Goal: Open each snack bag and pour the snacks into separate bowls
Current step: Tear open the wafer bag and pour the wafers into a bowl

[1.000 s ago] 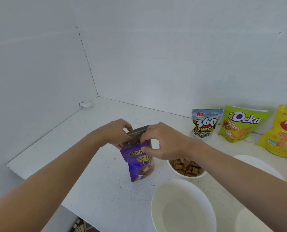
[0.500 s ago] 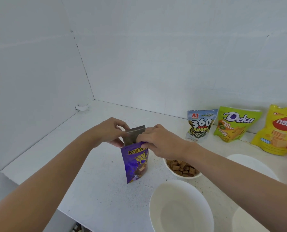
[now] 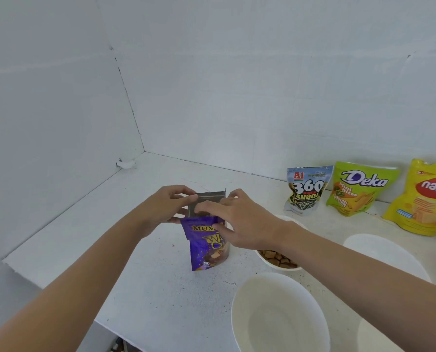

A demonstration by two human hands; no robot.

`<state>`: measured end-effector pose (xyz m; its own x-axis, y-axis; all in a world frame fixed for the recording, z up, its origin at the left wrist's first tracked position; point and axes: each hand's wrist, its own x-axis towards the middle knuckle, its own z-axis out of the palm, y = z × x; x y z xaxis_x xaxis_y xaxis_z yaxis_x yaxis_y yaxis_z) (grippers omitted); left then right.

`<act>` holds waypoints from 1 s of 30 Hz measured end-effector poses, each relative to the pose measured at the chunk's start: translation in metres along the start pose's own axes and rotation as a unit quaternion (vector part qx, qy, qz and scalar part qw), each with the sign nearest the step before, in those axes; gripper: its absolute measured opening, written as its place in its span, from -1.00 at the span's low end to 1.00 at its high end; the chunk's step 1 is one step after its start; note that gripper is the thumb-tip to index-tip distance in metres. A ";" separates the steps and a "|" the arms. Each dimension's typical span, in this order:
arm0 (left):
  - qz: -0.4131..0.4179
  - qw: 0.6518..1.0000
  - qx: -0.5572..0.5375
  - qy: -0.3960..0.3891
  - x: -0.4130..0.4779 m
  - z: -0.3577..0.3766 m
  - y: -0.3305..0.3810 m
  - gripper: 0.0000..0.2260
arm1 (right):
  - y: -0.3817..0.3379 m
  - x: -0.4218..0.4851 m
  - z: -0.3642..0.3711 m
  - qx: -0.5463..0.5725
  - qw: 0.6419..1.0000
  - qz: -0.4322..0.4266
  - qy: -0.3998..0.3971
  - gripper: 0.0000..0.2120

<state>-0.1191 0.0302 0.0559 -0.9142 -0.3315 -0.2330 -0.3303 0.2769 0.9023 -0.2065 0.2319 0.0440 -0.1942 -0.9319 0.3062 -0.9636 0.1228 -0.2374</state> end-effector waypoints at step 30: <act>0.087 0.990 -0.106 0.016 -0.031 0.041 -0.122 -0.78 | -0.034 0.059 0.012 0.084 0.992 0.090 0.029 -0.79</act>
<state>-0.0600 0.0434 -0.0612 -0.9438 -0.3253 -0.0586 -0.1089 0.1388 0.9843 -0.1830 0.1684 0.0587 -0.3760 -0.8782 0.2956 -0.8685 0.2227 -0.4429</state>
